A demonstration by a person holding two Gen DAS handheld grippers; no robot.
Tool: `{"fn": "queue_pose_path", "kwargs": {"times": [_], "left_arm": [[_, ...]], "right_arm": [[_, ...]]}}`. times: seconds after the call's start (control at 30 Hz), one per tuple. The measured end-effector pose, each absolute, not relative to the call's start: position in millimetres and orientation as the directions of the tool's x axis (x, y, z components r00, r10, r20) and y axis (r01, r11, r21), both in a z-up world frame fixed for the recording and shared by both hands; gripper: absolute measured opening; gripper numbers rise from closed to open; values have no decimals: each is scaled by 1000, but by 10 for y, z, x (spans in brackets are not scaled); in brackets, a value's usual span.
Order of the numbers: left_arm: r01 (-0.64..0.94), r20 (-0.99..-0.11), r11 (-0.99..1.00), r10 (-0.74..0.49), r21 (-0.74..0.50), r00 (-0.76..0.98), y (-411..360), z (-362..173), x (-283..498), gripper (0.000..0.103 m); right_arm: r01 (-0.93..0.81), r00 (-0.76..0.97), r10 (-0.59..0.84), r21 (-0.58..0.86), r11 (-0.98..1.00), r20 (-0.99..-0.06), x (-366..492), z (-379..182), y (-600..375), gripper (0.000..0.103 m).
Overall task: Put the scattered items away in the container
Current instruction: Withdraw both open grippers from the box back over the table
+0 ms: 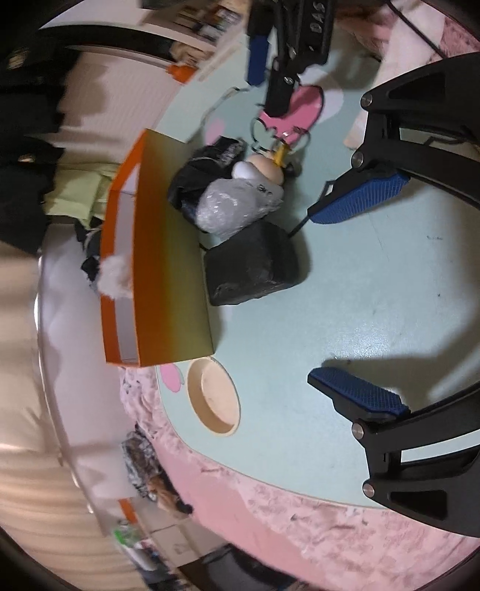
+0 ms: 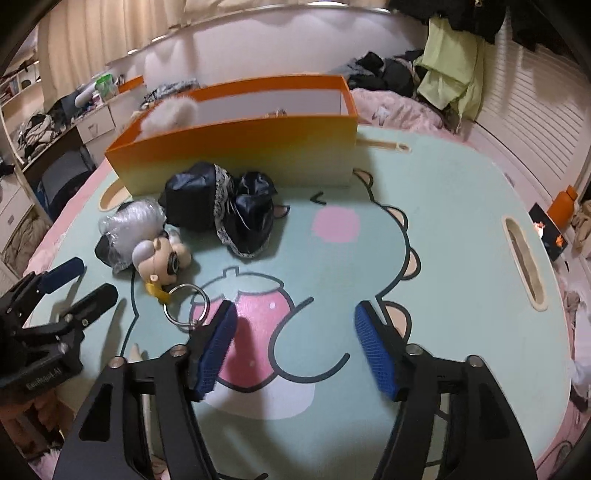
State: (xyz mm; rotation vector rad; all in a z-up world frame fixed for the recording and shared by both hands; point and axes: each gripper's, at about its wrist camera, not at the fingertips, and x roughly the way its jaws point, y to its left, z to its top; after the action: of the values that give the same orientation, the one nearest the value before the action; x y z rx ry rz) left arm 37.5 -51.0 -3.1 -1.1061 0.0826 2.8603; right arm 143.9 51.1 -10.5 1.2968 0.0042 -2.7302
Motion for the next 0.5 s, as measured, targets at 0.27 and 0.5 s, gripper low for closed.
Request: {"fn": "queue_pose_path", "kwargs": {"times": [0.27,0.5], "left_arm": [[-115,-693,-992,121,-55,-710,-543,44,298,83],[-98,-673,-994,109,-54,-731,-524,207,133,73]], "right_arm": [[114,-625,-113,54,-992,-772,1445,-112,532,75],[115,-625,-119,60,-992,-772,1434,-101,531,76]]}}
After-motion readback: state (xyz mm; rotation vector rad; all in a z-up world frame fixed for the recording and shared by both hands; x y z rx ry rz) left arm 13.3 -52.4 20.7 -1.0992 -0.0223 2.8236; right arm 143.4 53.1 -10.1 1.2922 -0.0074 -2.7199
